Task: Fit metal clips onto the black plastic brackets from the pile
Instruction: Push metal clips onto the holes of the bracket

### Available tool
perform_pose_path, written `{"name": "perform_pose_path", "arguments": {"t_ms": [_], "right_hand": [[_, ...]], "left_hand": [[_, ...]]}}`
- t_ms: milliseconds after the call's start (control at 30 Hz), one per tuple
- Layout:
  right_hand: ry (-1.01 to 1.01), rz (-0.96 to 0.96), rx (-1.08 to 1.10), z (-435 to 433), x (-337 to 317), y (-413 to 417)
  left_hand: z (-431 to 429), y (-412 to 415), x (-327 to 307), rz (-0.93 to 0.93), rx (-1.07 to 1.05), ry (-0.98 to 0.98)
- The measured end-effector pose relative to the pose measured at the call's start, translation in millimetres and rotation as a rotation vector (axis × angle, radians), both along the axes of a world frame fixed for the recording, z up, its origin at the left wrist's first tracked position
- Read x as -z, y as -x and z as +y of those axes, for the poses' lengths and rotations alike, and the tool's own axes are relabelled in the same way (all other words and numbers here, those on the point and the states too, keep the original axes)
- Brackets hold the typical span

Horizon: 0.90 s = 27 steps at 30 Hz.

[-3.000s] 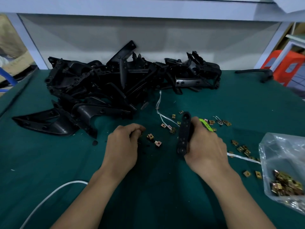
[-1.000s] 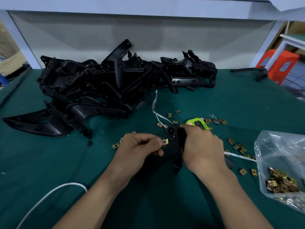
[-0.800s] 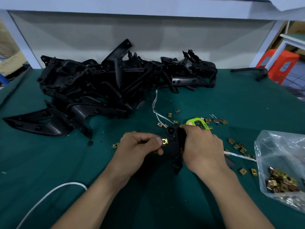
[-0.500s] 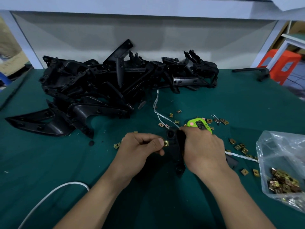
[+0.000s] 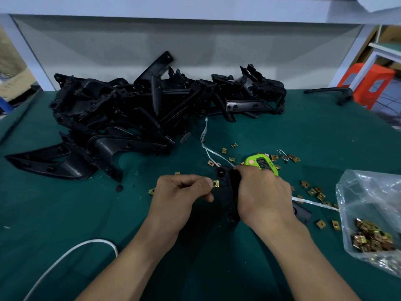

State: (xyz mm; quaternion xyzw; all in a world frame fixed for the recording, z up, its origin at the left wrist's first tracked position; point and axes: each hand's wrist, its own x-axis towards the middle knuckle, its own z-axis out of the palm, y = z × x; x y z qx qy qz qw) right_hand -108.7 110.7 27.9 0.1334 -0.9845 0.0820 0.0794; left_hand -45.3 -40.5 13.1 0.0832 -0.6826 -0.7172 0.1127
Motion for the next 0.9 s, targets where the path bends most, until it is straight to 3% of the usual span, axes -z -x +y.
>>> {"name": "perform_pose_path", "arguments": {"t_ms": [900], "right_hand": [[0.028,-0.077,-0.011,-9.6,-2.1,-8.2]], "left_hand": [[4.5,-4.2,-2.7,0.012,0.012,0.106]]}}
